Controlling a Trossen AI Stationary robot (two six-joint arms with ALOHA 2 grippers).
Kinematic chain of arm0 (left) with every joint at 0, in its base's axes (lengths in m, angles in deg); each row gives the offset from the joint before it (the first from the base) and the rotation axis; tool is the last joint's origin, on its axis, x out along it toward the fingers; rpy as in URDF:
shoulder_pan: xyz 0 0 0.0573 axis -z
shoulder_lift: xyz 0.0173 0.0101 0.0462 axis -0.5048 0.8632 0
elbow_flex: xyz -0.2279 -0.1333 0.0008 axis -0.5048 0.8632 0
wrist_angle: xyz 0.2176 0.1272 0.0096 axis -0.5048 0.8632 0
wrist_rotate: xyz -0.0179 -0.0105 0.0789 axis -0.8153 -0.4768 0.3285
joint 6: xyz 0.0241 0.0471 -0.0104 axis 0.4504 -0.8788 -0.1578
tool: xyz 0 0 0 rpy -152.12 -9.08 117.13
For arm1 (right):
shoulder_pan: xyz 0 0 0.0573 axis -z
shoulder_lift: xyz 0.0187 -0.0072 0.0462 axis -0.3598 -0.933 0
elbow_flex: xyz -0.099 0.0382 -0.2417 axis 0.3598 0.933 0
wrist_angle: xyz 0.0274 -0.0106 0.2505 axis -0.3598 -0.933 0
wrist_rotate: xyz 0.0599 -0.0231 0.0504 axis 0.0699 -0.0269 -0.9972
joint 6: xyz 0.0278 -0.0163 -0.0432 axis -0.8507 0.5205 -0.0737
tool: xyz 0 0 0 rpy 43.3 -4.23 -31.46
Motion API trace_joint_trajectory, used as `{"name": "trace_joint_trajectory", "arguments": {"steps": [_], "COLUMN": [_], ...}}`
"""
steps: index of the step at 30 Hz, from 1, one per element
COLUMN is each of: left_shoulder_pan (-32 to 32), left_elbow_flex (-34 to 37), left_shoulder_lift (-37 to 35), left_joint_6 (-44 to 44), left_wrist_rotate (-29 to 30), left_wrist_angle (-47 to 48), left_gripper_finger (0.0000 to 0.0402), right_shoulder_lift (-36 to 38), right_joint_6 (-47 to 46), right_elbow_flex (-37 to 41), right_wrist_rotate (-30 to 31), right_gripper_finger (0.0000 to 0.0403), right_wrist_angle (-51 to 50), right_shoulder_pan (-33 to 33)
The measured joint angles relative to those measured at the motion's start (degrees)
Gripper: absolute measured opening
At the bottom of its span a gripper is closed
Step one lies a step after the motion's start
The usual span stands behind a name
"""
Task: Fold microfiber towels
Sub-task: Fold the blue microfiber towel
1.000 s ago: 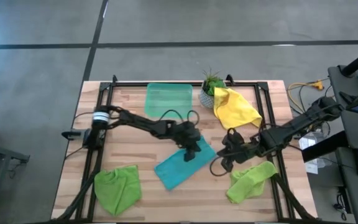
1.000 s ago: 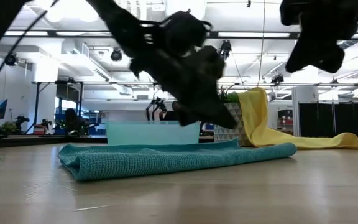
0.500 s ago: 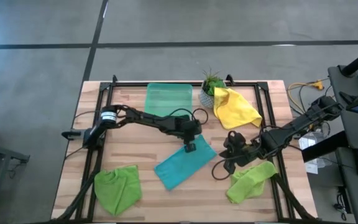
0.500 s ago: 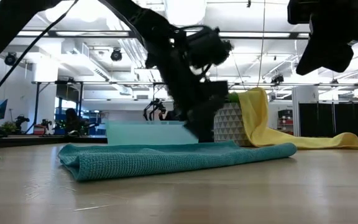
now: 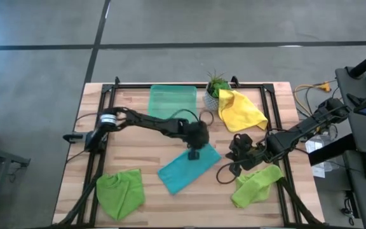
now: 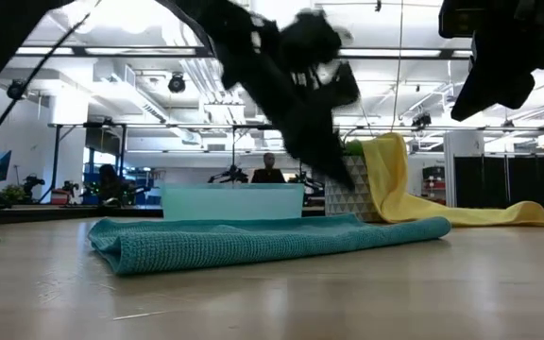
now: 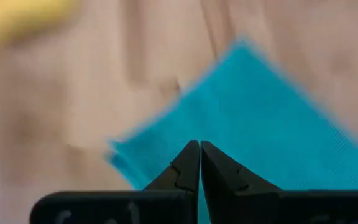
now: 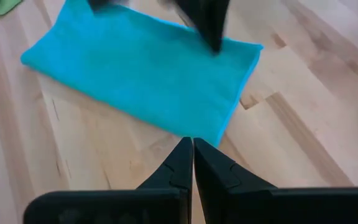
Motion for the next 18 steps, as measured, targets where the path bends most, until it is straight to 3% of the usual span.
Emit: {"name": "trace_joint_trajectory", "arguments": {"steps": [4,8,18], "left_shoulder_pan": [-0.22,-0.05,-0.14], "left_elbow_flex": [-0.96,-1.22,-1.93], "left_shoulder_lift": [2.96,3.28,2.86], "left_joint_6": [3.42,8.63,20.0], "left_wrist_rotate": [0.61,10.03,22.04], "left_wrist_angle": [2.28,6.57,25.95], "left_gripper_finger": [0.0,0.0,0.0], "right_shoulder_lift": [0.08,0.1,0.1], "right_joint_6": [-2.46,-3.7,-0.27], "right_elbow_flex": [0.03,0.03,0.03], "right_wrist_rotate": [-0.15,-1.32,-1.46], "right_gripper_finger": [0.0009,0.0009,0.0009], "right_wrist_angle": [0.03,0.06,-0.07], "right_shoulder_pan": [-0.05,-0.26,-0.48]}}
